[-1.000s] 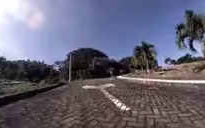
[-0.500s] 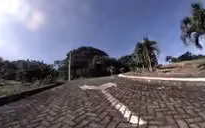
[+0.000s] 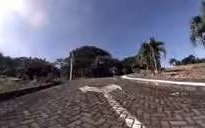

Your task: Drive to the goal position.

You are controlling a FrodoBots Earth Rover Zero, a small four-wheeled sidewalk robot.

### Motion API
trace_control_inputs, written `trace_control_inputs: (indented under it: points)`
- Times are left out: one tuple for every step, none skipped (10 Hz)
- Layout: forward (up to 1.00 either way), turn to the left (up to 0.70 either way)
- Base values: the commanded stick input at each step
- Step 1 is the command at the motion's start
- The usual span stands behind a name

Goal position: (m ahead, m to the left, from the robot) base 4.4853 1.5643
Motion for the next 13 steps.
trace_control_inputs:
  points:
    - [1.00,0.00]
    - [1.00,0.00]
    - [1.00,0.00]
    - [1.00,0.00]
    - [1.00,0.00]
    - [1.00,0.00]
    - [1.00,0.00]
    - [1.00,0.00]
    - [1.00,0.00]
    - [1.00,0.00]
    - [1.00,0.00]
    - [1.00,0.00]
    - [1.00,0.00]
